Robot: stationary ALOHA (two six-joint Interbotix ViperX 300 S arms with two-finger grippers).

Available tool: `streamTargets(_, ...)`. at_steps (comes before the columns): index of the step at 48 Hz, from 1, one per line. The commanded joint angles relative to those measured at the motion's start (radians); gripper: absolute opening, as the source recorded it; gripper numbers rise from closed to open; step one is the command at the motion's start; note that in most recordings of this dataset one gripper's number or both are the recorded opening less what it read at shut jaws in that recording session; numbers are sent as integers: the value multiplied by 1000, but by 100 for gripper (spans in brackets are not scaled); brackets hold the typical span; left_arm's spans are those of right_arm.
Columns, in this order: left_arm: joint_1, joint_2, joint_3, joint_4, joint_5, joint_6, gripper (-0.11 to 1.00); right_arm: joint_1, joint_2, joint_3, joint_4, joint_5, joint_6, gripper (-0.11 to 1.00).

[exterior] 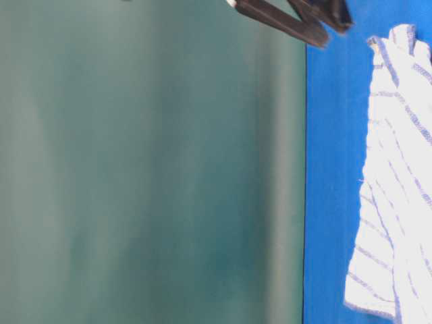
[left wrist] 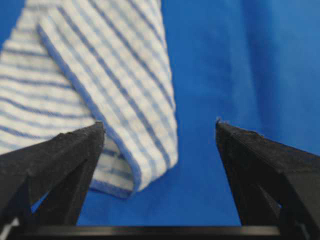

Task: Lift the towel with both arms.
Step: 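Move both grippers inward to the left and right edges of the striped towel, then close both grippers on the towel's left and right edges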

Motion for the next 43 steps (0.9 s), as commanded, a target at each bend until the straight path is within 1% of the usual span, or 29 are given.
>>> streamTargets(1, 0, 52, -28, -2, -12, 0, 90, 0, 32, -31, 3, -5, 2, 63)
streamTargets(8, 2, 160, -58, -2, -18, -3, 90, 0, 110, -52, 3, -8, 2, 63)
streamTargets(17, 0, 264, -101, -3, -18, -2, 90, -3, 192, -77, 5, -8, 3, 63)
streamTargets(22, 2, 290, -107, -3, -17, -2, 90, -12, 219, -87, 5, -9, 3, 63)
streamTargets(29, 6, 287, -103, -3, -8, -2, 88, -29, 241, -94, 5, -21, 2, 63)
streamTargets(32, 9, 285, -103, -2, 3, -2, 85, -38, 241, -94, 3, -26, 2, 62)
streamTargets(35, 11, 287, -103, -2, 25, -2, 79, -43, 241, -94, 0, -28, -2, 59)
streamTargets(36, 11, 285, -103, -2, 32, 0, 75, -43, 241, -94, 0, -25, -3, 57)
streamTargets(38, 11, 285, -104, -3, 49, 2, 64, -43, 239, -94, 0, -23, -6, 51)
streamTargets(40, 15, 285, -107, -2, 66, 3, 52, -44, 239, -94, 0, -21, -8, 41)
streamTargets(43, 18, 282, -106, -3, 77, 3, 32, -44, 236, -92, 0, -20, -8, 22)
